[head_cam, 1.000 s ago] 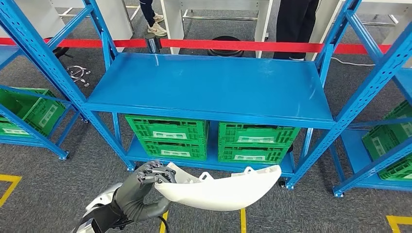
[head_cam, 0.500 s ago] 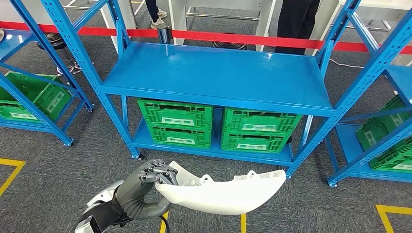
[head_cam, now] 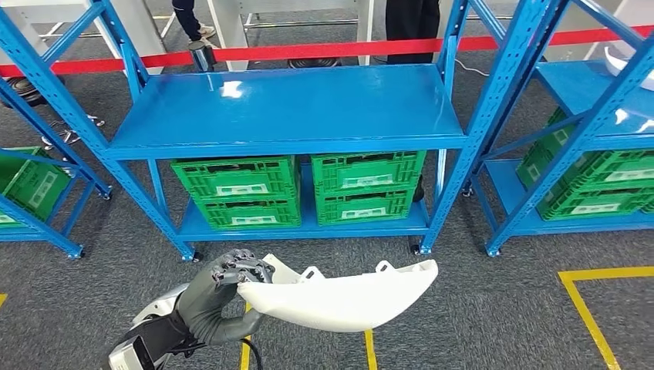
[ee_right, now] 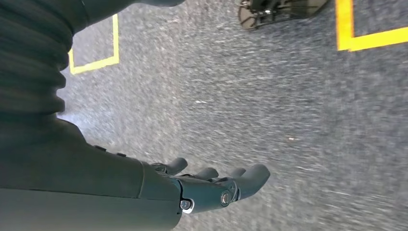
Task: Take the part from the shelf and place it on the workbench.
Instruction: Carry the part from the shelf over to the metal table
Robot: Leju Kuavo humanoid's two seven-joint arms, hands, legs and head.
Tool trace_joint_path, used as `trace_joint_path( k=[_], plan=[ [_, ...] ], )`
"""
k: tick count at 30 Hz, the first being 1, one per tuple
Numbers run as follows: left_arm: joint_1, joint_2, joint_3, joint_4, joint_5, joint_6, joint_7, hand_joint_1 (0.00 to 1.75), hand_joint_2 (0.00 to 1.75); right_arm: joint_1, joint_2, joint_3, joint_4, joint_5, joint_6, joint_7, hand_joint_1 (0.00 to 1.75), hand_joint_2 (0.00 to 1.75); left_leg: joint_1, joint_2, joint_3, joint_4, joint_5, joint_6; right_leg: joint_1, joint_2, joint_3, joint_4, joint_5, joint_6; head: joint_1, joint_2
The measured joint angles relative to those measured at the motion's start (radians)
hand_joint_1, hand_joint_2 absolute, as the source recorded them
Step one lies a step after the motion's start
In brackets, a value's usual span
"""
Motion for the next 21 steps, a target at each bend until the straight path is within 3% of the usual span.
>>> trace_joint_path(
  k=[2,3,4,6,8,10,12,13,14,15,16,17,19,21],
  plan=[
    [-0.002,0.004,-0.002,0.001,0.005,-0.002,0.000,1.75,1.75,0.002,0.000,-0.003,0.000,-0.001,0.000,-0.001,0.00,1.75,-0.001,-0.017,0.066,-0.100,0.055,0.011,0.000,0.023,-0.005,0.000,0.007,0.004,-0.004,0.000],
    [-0.003,0.005,-0.003,0.001,0.006,-0.003,0.000,1.75,1.75,0.002,0.001,-0.005,0.000,-0.001,0.000,-0.003,0.00,1.75,-0.001,-0.042,0.109,-0.171,0.076,0.019,0.000,0.034,-0.007,0.000,0.010,0.008,-0.005,0.000],
    [-0.005,0.006,-0.004,0.001,0.007,-0.003,0.000,1.75,1.75,0.001,0.002,-0.007,0.000,-0.003,0.000,-0.004,0.00,1.75,0.000,-0.064,0.142,-0.228,0.091,0.023,-0.001,0.044,-0.010,0.000,0.013,0.012,-0.006,0.000],
    [-0.009,0.007,-0.007,0.001,0.007,-0.003,0.000,1.75,1.75,-0.001,0.003,-0.012,0.000,-0.006,0.000,-0.004,0.00,1.75,-0.002,-0.085,0.167,-0.278,0.091,0.027,-0.004,0.064,-0.017,0.000,0.020,0.024,-0.008,0.000],
    [-0.013,0.007,-0.011,0.000,0.007,-0.003,0.000,1.75,1.75,0.002,0.002,-0.017,0.000,-0.008,0.000,-0.004,0.00,1.75,-0.001,-0.061,0.167,-0.291,0.095,0.034,-0.006,0.079,-0.023,-0.001,0.026,0.037,-0.011,0.000],
    [-0.017,0.006,-0.014,0.000,0.007,-0.003,0.000,1.75,1.75,0.004,0.002,-0.020,0.001,-0.009,0.000,-0.005,0.00,1.75,0.004,-0.035,0.169,-0.304,0.103,0.047,-0.003,0.048,-0.044,0.034,0.003,0.047,-0.004,0.000],
    [-0.016,0.005,-0.015,0.000,0.007,-0.003,0.000,1.75,1.75,0.003,0.003,-0.022,0.001,-0.011,-0.001,-0.006,0.00,1.75,0.005,-0.007,0.167,-0.308,0.106,0.054,-0.003,0.001,-0.099,0.144,-0.059,0.056,0.006,0.000],
    [-0.015,0.006,-0.015,0.002,0.007,-0.004,0.000,1.75,1.75,0.003,0.003,-0.022,0.001,-0.012,-0.001,-0.008,0.00,1.75,0.005,0.008,0.165,-0.307,0.106,0.055,-0.004,-0.009,-0.132,0.209,-0.087,0.062,0.008,0.000],
    [-0.015,0.006,-0.015,0.003,0.006,-0.004,0.000,1.75,1.75,0.004,0.003,-0.023,0.001,-0.013,-0.002,-0.010,0.00,1.75,0.004,0.022,0.163,-0.305,0.106,0.055,-0.006,-0.014,-0.154,0.255,-0.101,0.066,0.010,0.000],
    [-0.015,0.005,-0.015,0.005,0.005,-0.004,0.000,1.75,1.75,0.006,0.003,-0.024,0.001,-0.014,-0.002,-0.013,0.00,1.75,0.004,0.036,0.161,-0.303,0.105,0.055,-0.008,-0.017,-0.160,0.267,-0.096,0.069,0.012,0.000],
    [-0.015,0.004,-0.015,0.005,0.003,-0.004,0.000,1.75,1.75,0.008,0.003,-0.024,0.001,-0.014,-0.002,-0.016,0.00,1.75,0.005,0.049,0.159,-0.299,0.104,0.053,-0.010,-0.022,-0.144,0.239,-0.073,0.071,0.014,0.000],
    [-0.015,0.002,-0.015,0.005,0.000,-0.004,0.000,1.75,1.75,0.009,0.002,-0.024,0.001,-0.013,-0.003,-0.019,0.00,1.75,0.005,0.061,0.159,-0.295,0.101,0.050,-0.011,-0.033,-0.109,0.176,-0.040,0.073,0.015,0.000],
    [-0.015,-0.002,-0.015,0.005,-0.004,-0.004,0.000,1.75,1.75,0.006,0.001,-0.024,0.000,-0.011,-0.004,-0.020,0.00,1.75,0.002,0.083,0.157,-0.284,0.093,0.041,-0.009,-0.070,-0.043,0.050,0.006,0.065,0.019,0.000],
    [-0.014,-0.004,-0.016,0.004,-0.005,-0.004,0.000,1.75,1.75,0.003,0.000,-0.024,0.000,-0.010,-0.005,-0.020,0.00,1.75,-0.003,0.099,0.158,-0.278,0.087,0.029,-0.005,-0.082,-0.025,0.008,0.013,0.049,0.018,0.000]
  ],
)
